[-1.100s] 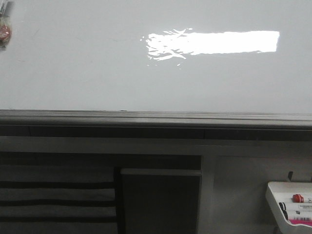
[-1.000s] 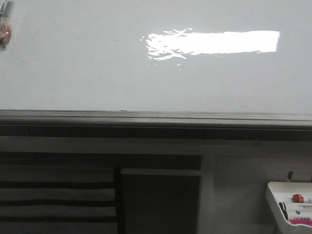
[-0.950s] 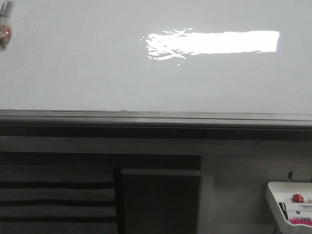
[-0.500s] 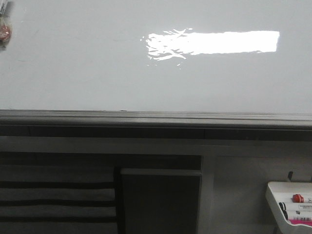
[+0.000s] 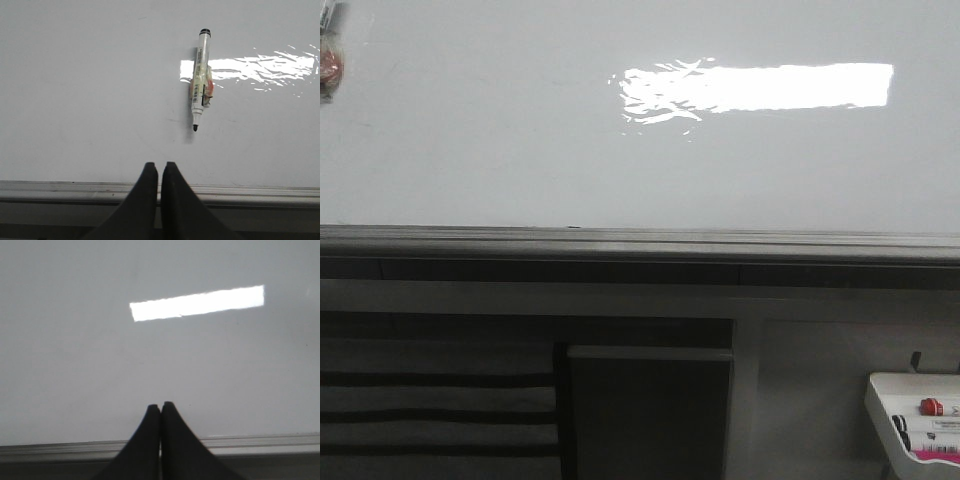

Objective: Write number 3 on whiteboard

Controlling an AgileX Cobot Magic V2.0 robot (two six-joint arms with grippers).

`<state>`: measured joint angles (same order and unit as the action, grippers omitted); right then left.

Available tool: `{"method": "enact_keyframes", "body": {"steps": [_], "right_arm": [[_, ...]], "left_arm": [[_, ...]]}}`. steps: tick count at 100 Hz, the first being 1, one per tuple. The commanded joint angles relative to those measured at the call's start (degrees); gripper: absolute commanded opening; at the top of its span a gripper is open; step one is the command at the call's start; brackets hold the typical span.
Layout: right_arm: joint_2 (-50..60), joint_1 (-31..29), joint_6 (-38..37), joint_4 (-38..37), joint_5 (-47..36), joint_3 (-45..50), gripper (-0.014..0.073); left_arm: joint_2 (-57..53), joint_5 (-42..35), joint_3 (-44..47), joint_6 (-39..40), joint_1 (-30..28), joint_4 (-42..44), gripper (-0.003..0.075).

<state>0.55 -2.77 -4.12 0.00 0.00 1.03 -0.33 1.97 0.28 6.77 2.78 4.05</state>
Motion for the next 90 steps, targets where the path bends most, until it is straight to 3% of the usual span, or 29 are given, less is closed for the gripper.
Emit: {"method": "enact_keyframes", "body": {"steps": [1, 28, 52, 69, 90], "right_arm": [[1.16, -0.29, 0.09, -1.57, -4.37, 1.31, -0.0079], [1.16, -0.29, 0.09, -1.15, -4.72, -0.43, -0.0079], [-2.12, -0.29, 0.20, -0.79, 11.69, -15.10, -0.0079], [-9.40, -0.29, 3.50, -1.55, 17.50, -25.09, -0.0079], [-14.64, -0.29, 3.59, -1.10, 17.58, -28.32, -0.0079]], "left_arm": [[-1.80, -5.22, 0.14, 0.64, 0.04, 0.01, -0.0019], [-1.80, -8.39, -2.35, 0.64, 0.04, -2.80, -0.0019], [3.64, 5.11, -16.11, 0.64, 0.04, -1.45, -0.0019], [11.94, 12.95, -25.41, 0.64, 0.04, 1.79, -0.0019], [17.84, 11.15, -27.12, 0.64, 0.04, 2.39, -0.0019]]}}
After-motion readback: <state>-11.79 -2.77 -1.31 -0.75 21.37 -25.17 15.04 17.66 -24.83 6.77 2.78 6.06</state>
